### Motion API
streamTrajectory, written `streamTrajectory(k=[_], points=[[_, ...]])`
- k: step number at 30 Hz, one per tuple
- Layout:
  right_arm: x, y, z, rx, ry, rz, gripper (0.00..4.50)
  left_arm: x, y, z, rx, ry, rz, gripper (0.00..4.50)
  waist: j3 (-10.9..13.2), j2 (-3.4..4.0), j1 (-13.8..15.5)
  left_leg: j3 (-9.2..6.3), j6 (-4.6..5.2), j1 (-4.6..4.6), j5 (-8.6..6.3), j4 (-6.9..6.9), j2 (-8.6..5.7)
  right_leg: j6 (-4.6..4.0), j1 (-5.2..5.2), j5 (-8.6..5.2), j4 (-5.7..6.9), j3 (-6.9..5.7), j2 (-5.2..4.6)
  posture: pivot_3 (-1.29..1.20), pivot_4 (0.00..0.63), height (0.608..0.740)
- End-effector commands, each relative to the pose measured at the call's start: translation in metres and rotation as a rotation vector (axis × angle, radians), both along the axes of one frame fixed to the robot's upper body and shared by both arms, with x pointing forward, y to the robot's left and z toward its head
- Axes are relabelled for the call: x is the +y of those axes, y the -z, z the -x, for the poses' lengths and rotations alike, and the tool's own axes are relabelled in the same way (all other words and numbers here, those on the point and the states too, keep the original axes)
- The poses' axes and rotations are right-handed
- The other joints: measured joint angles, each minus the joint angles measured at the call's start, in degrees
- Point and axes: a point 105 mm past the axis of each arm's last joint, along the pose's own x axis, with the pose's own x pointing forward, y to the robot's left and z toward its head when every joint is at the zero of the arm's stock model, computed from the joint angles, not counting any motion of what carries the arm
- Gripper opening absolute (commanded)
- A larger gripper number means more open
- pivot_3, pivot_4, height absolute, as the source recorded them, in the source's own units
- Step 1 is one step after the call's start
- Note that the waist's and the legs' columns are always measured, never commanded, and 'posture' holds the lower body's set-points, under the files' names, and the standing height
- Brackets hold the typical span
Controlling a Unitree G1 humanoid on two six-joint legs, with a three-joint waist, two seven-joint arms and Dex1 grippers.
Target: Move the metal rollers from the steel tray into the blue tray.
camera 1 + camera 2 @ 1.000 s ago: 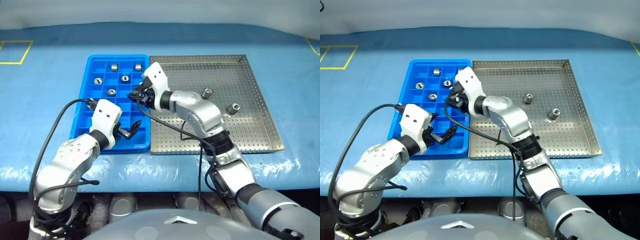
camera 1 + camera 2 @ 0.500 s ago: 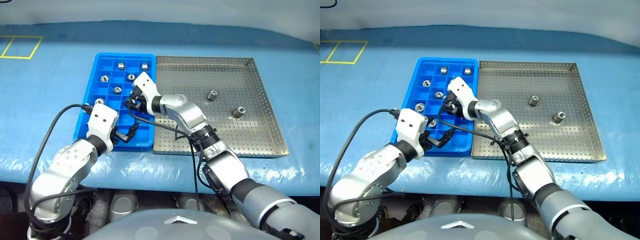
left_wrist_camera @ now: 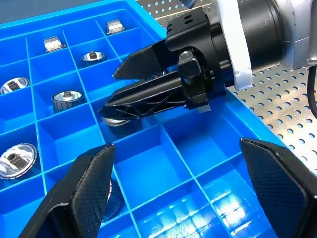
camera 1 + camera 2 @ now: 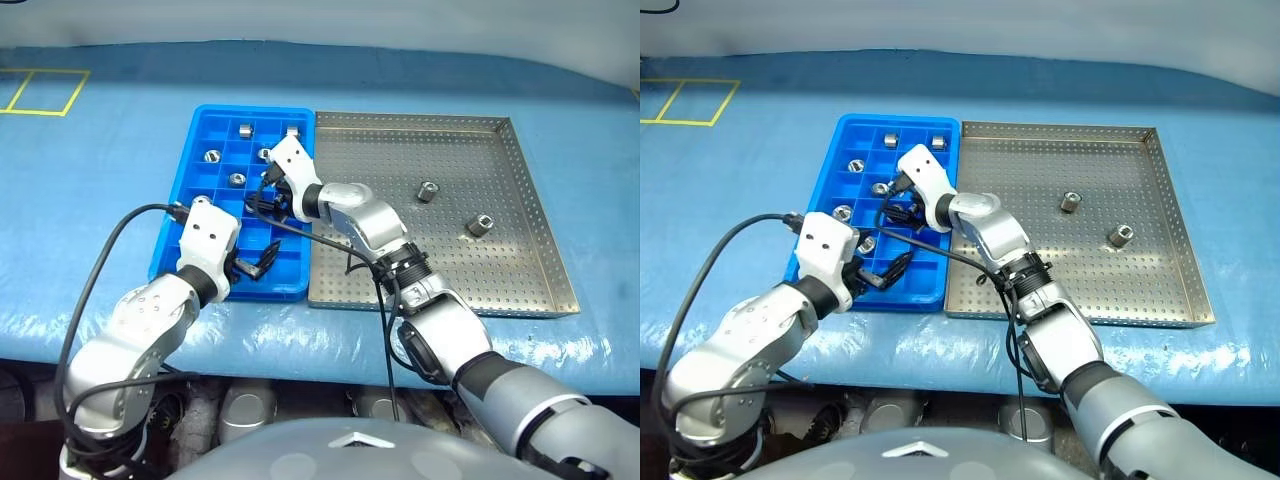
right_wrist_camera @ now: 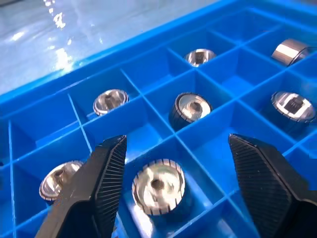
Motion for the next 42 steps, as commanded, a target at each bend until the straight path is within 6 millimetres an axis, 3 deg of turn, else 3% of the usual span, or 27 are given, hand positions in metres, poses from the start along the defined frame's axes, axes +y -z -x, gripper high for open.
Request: streamTrajectory(k=[1, 3, 6, 9, 11, 19, 29, 42], points=[[-0.016, -0.040, 0.000, -0.107, 0.077, -0.113, 3.29, -0.013, -0.012, -0.011, -0.063, 0.033, 0.038, 4.43, 0.0, 0.00, -0.1, -0.05, -0.02, -0.02, 0.01, 0.00, -0.01, 0.00, 0.02, 0.00, -0.02, -0.04, 0.00, 0.14, 0.150, 0.740], [-0.036, -0.050, 0.001, -0.131, 0.156, -0.137, 3.29, -0.022, -0.015, -0.017, -0.082, 0.054, 0.066, 4.43, 0.0, 0.00, -0.3, -0.05, -0.02, -0.03, 0.01, 0.00, -0.02, 0.00, 0.04, 0.00, -0.05, -0.04, -0.01, 0.11, 0.150, 0.740], [-0.085, -0.053, 0.010, -0.127, 0.313, -0.154, 3.29, -0.043, -0.020, -0.028, -0.103, 0.127, 0.103, 4.43, 0.0, 0.01, 0.0, -0.20, -0.03, -0.13, 0.02, 0.04, -0.08, -0.01, 0.05, 0.00, -0.10, -0.16, -0.06, 0.08, 0.150, 0.740], [-0.148, -0.033, 0.029, -0.120, 0.517, -0.022, 3.29, -0.064, -0.025, -0.041, -0.127, 0.205, 0.105, 4.43, 0.0, 0.04, -0.2, -0.37, -0.03, -0.20, 0.02, 0.07, -0.15, -0.03, 0.14, -0.01, -0.16, -0.34, -0.12, 0.03, 0.150, 0.740], [-0.175, -0.026, 0.041, -0.106, 0.616, 0.024, 3.29, -0.072, -0.026, -0.045, -0.136, 0.247, 0.107, 4.43, 0.0, 0.07, -1.2, -0.40, -0.03, -0.23, 0.02, 0.08, -0.16, -0.06, 0.14, -0.03, -0.18, -0.41, -0.14, -0.02, 0.150, 0.740], [-0.260, -0.001, 0.063, -0.052, 0.997, 0.189, 3.29, -0.083, -0.016, -0.052, -0.111, 0.316, 0.091, 4.43, -0.1, 0.13, -6.4, -0.24, 0.00, -0.13, 0.02, 0.05, 0.00, -0.10, 0.06, -0.08, 0.02, -0.27, 0.00, -0.13, 0.150, 0.740], [-0.277, 0.047, 0.046, 0.113, 1.082, 0.114, 3.29, -0.090, -0.014, -0.051, -0.106, 0.346, 0.085, 4.43, -0.1, 0.12, -8.0, 0.06, 0.09, 0.00, 0.07, 0.15, -0.05, 0.07, 0.15, -0.04, 0.00, 0.20, 0.06, -0.11, 0.150, 0.740], [-0.278, 0.058, 0.024, 0.129, 1.093, 0.060, 3.29, -0.084, -0.002, -0.047, -0.071, 0.313, 0.043, 4.43, -0.1, 0.12, -8.0, 0.07, 0.10, 0.03, 0.07, 0.13, -0.05, 0.03, 0.16, -0.01, 0.01, 0.23, 0.06, -0.07, 0.150, 0.740]])
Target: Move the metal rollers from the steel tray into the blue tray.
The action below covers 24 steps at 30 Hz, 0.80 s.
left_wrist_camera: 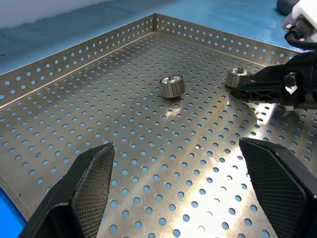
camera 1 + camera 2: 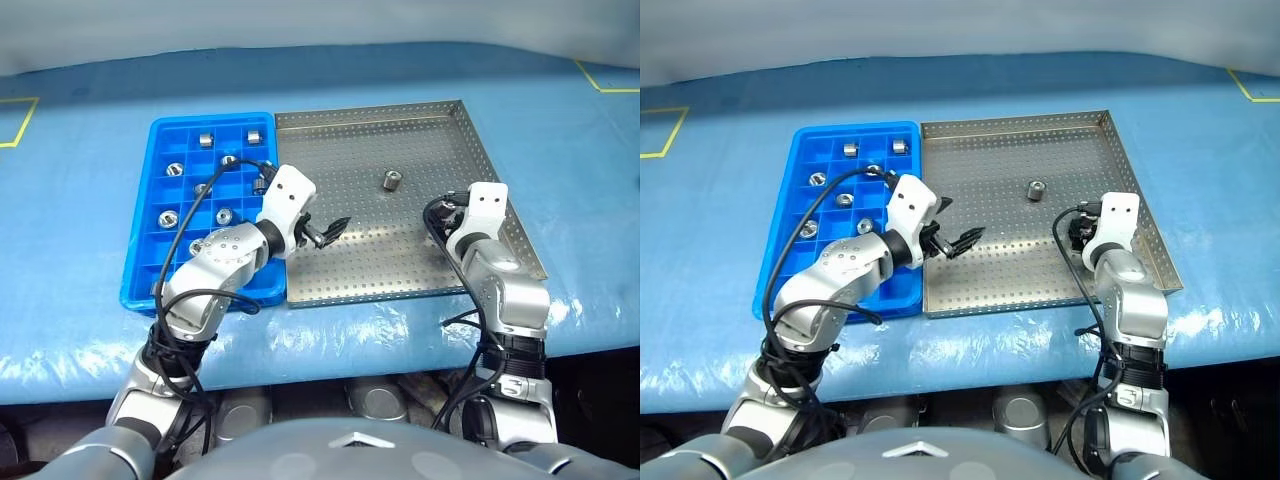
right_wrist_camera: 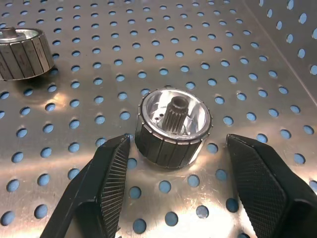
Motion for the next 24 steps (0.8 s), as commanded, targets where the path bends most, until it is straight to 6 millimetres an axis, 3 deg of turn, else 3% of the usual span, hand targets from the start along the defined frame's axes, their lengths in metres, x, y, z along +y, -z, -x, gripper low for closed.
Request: streamTrajectory(k=[1, 7, 12, 20, 24], points=[[-0.003, -0.007, -0.007, -0.038, 0.010, -0.003, 3.29, 0.000, -0.007, 0.001, -0.036, -0.003, -0.011, 4.43, 0.0, 0.00, 0.0, 0.00, 0.00, 0.01, 0.00, 0.00, 0.00, 0.00, 0.00, 0.00, 0.01, 0.00, 0.00, -0.07, 0.150, 0.740], [-0.003, -0.009, -0.013, -0.055, -0.011, 0.007, 3.29, -0.003, -0.007, 0.006, -0.037, 0.022, -0.003, 4.43, 0.0, 0.00, 0.3, 0.00, 0.00, 0.04, 0.00, -0.01, 0.00, 0.00, 0.02, 0.00, 0.01, 0.00, 0.00, -0.06, 0.150, 0.740], [0.003, -0.014, -0.014, -0.072, -0.045, -0.004, 1.75, -0.001, -0.007, 0.005, -0.036, 0.017, -0.009, 4.43, 0.0, 0.00, 0.6, 0.00, 0.00, 0.05, 0.00, 0.00, 0.00, 0.00, 0.02, 0.00, 0.03, 0.00, 0.00, -0.06, 0.150, 0.740], [0.012, -0.026, -0.012, -0.109, -0.091, 0.038, 1.73, 0.002, -0.008, 0.004, -0.042, 0.002, -0.014, 4.43, 0.0, 0.00, 0.7, 0.00, 0.00, 0.04, 0.00, -0.01, 0.00, 0.00, 0.02, 0.00, 0.02, 0.00, 0.01, -0.05, 0.150, 0.740], [0.058, -0.064, -0.008, -0.224, -0.317, 0.002, 1.73, 0.020, -0.017, 0.013, -0.049, -0.051, -0.001, 4.43, 0.0, 0.04, 0.4, 0.01, 0.00, 0.01, 0.00, -0.04, 0.02, 0.00, -0.05, 0.00, 0.03, 0.03, 0.01, -0.03, 0.150, 0.740]])
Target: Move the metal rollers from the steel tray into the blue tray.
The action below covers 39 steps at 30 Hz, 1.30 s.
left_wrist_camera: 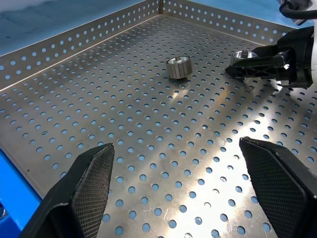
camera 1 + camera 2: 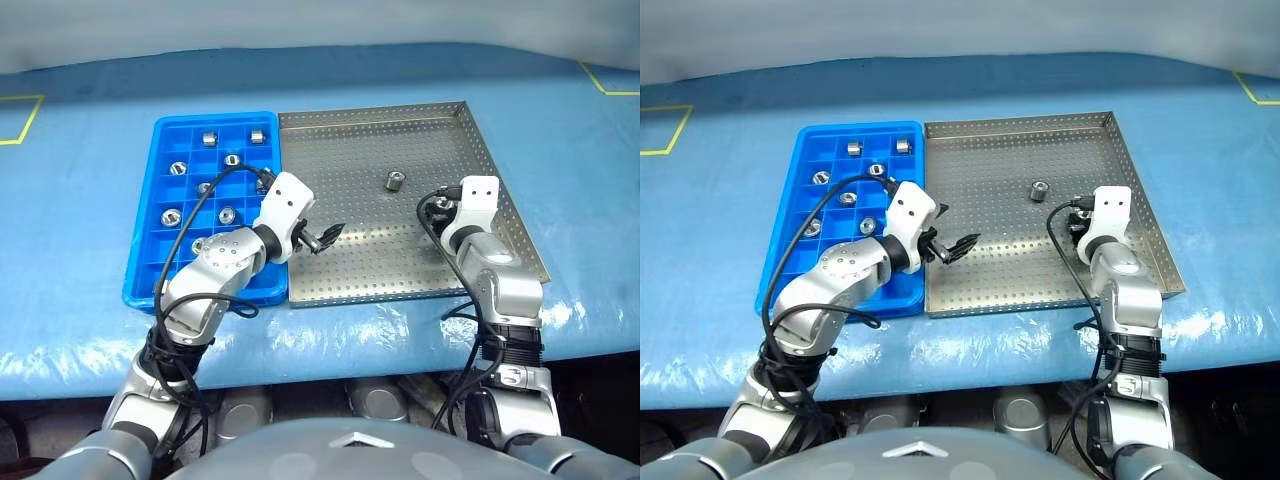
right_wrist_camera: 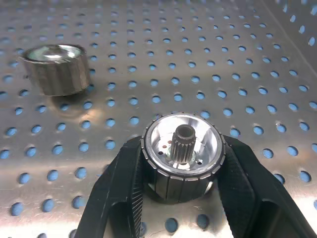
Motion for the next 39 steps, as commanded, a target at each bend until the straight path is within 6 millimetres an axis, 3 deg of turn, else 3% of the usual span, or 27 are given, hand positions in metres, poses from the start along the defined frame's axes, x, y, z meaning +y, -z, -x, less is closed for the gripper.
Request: streamTrajectory(k=[1, 5, 9, 14, 17, 24, 32, 38, 39], points=[[0.046, -0.053, 0.003, -0.155, -0.226, -0.019, 1.73, 0.017, -0.020, 0.011, -0.063, -0.043, -0.009, 4.43, 0.0, 0.00, -0.1, 0.00, 0.00, 0.00, 0.00, -0.01, 0.02, 0.00, -0.01, 0.00, 0.02, 0.00, 0.02, -0.03, 0.150, 0.740], [0.110, -0.071, 0.013, -0.168, -0.512, -0.062, 1.73, 0.055, -0.016, 0.024, -0.070, -0.169, -0.141, 4.43, 0.0, -0.01, 0.2, -0.04, 0.00, 0.10, 0.00, -0.04, 0.13, -0.02, 0.01, -0.02, 0.09, -0.02, 0.13, 0.03, 0.150, 0.740], [0.165, -0.080, 0.031, -0.160, -0.773, -0.109, 1.73, 0.080, -0.025, 0.029, -0.086, -0.282, -0.167, 4.43, 0.0, -0.06, 2.1, -0.09, -0.01, 0.09, 0.00, -0.01, 0.13, 0.00, 0.02, -0.04, 0.10, -0.09, 0.13, 0.09, 0.150, 0.740], [0.210, -0.077, 0.051, -0.135, -1.006, -0.087, 1.73, 0.111, -0.023, 0.029, -0.071, -0.517, -0.232, 4.43, 0.0, -0.08, 4.6, -0.17, -0.02, 0.07, 0.00, -0.01, 0.06, -0.03, 0.11, -0.02, -0.06, -0.20, 0.03, 0.14, 0.150, 0.740], [0.227, -0.075, 0.056, -0.124, -1.062, -0.091, 1.73, 0.118, -0.015, 0.036, -0.033, -0.554, -0.283, 4.43, 0.0, -0.09, 5.4, -0.21, -0.02, 0.04, 0.01, -0.04, 0.03, -0.03, 0.09, -0.02, -0.08, -0.24, 0.00, 0.17, 0.150, 0.740], [0.235, -0.039, 0.053, -0.014, -1.063, -0.054, 1.73, 0.110, -0.010, 0.046, -0.004, -0.510, -0.271, 4.43, 0.0, -0.09, 6.5, -0.53, -0.21, 0.04, 0.11, -0.20, 0.04, -0.17, 0.11, -0.09, -0.07, -0.66, -0.04, 0.21, 0.150, 0.740], [0.225, -0.021, 0.044, 0.031, -0.996, -0.031, 1.73, 0.097, -0.011, 0.046, -0.014, -0.436, -0.241, 4.43, 0.0, -0.10, 7.3, -0.83, -0.43, 0.06, 0.24, -0.45, 0.10, -0.39, 0.11, -0.21, -0.01, -1.10, -0.07, 0.20, 0.150, 0.740], [0.224, -0.036, 0.049, -0.042, -0.992, -0.024, 3.58, 0.091, -0.011, 0.043, -0.012, -0.403, -0.231, 4.43, 0.0, -0.11, 7.4, -0.84, -0.46, 0.05, 0.26, -0.39, 0.06, -0.38, 0.16, -0.21, -0.02, -1.14, -0.11, 0.17, 0.150, 0.740], [0.223, -0.043, 0.050, -0.063, -0.983, -0.045, 3.58, 0.088, -0.011, 0.041, -0.014, -0.392, -0.218, 4.43, 0.0, -0.11, 7.4, -0.85, -0.46, 0.05, 0.26, -0.38, 0.06, -0.38, 0.17, -0.21, -0.02, -1.15, -0.11, 0.16, 0.150, 0.740]])
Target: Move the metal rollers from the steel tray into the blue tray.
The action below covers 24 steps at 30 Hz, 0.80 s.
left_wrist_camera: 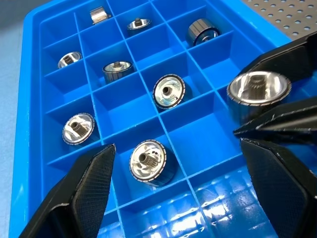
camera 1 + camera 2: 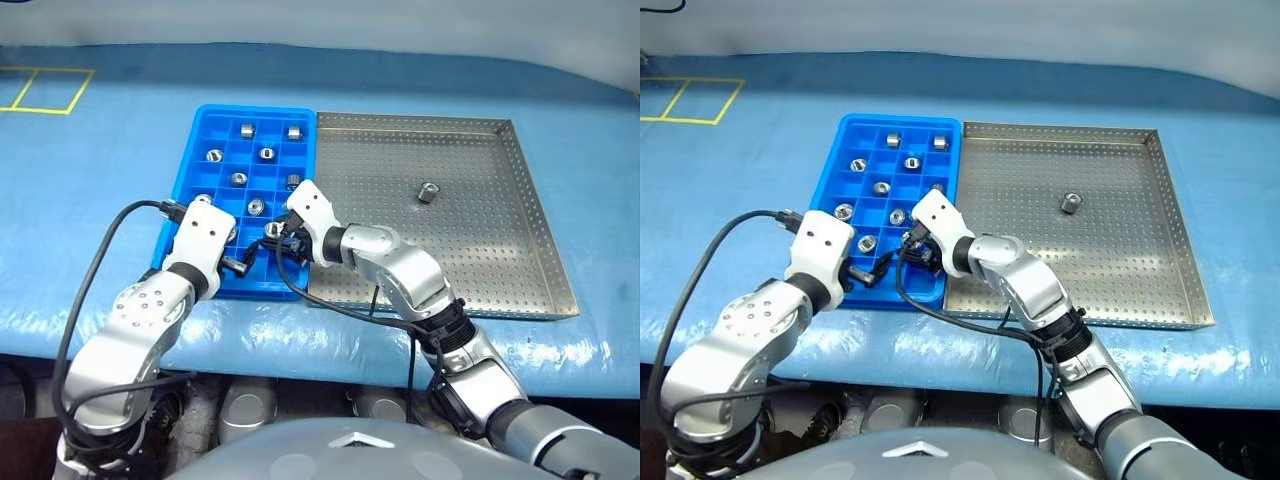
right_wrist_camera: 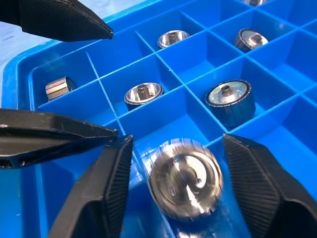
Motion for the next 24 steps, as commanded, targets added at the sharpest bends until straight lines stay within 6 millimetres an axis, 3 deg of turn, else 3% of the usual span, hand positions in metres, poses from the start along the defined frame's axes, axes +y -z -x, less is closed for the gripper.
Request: streamTrajectory(k=[1, 5, 10, 13, 15, 19, 24], points=[[-0.003, -0.026, 0.002, -0.061, 0.026, -0.085, 3.58, -0.012, -0.009, -0.003, -0.046, 0.059, 0.039, 4.43, 0.0, 0.00, -0.1, -0.01, -0.01, -0.01, 0.00, 0.00, 0.00, 0.00, 0.00, 0.00, 0.00, -0.01, 0.00, 0.15, 0.150, 0.740], [-0.023, -0.056, -0.007, -0.147, 0.146, -0.165, 3.58, -0.025, -0.011, -0.011, -0.056, 0.105, 0.082, 4.43, 0.0, 0.00, -0.4, -0.03, -0.03, -0.04, 0.02, -0.01, 0.01, 0.00, -0.03, 0.00, 0.00, -0.03, 0.00, 0.12, 0.150, 0.740], [-0.100, -0.072, -0.038, -0.244, 0.529, -0.129, 3.58, -0.051, -0.023, -0.027, -0.112, 0.181, 0.192, 4.43, 0.0, 0.00, -0.3, -0.06, -0.03, -0.10, 0.02, 0.01, -0.02, 0.00, -0.03, 0.00, -0.02, -0.08, -0.02, 0.09, 0.150, 0.740], [-0.154, -0.043, -0.050, -0.213, 0.751, 0.024, 3.58, -0.073, -0.026, -0.040, -0.122, 0.247, 0.243, 4.43, 0.0, -0.01, -0.4, -0.06, -0.03, -0.11, 0.02, 0.04, -0.06, 0.00, 0.00, 0.00, -0.04, -0.09, -0.05, 0.07, 0.150, 0.740], [-0.173, -0.027, -0.052, -0.168, 0.823, 0.057, 3.58, -0.084, -0.024, -0.046, -0.118, 0.285, 0.252, 4.43, 0.0, -0.02, -0.6, -0.06, -0.02, -0.10, 0.02, 0.03, -0.08, -0.01, 0.01, 0.01, -0.05, -0.07, -0.06, 0.06, 0.150, 0.740], [-0.190, -0.012, -0.058, -0.129, 0.922, 0.024, 3.58, -0.095, -0.021, -0.050, -0.112, 0.336, 0.245, 4.43, 0.0, 0.01, -3.3, 0.05, 0.01, -0.15, 0.01, -0.01, -0.04, -0.03, -0.12, 0.00, 0.04, 0.05, -0.04, 0.01, 0.150, 0.740], [-0.202, -0.001, -0.070, -0.102, 0.992, -0.038, 3.58, -0.097, -0.013, -0.049, -0.087, 0.353, 0.233, 4.43, 0.0, 0.02, -4.5, 0.08, 0.02, -0.13, 0.00, -0.04, -0.04, -0.03, -0.14, 0.00, 0.09, 0.09, -0.03, 0.00, 0.150, 0.740]])
